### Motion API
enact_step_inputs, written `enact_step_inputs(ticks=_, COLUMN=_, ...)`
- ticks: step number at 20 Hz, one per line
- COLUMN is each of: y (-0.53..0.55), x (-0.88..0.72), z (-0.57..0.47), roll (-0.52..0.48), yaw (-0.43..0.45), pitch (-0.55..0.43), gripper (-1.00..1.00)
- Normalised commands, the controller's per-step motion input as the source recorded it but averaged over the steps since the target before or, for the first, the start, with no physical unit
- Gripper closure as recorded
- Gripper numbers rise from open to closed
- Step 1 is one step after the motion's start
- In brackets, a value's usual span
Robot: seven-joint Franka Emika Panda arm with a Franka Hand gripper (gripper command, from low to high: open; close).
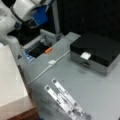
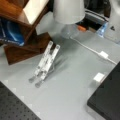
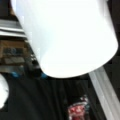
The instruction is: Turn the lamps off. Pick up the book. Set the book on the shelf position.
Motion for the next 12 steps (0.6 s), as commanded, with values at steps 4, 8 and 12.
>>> enact_step_inputs(ticks=4, y=0.20, x=0.11, z=-0.16, roll=0.533, yaw=-0.331, pitch=-0.357, gripper=-1.00)
enact_step_inputs(ticks=8, y=0.29, x=0.04, z=-0.24, roll=0.320, yaw=-0.261, pitch=-0.354, gripper=-1.00)
enact_step_inputs(ticks=12, y=0.44, x=-0.02, z=-0.34, roll=0.185, yaw=-0.241, pitch=-0.356, gripper=-1.00)
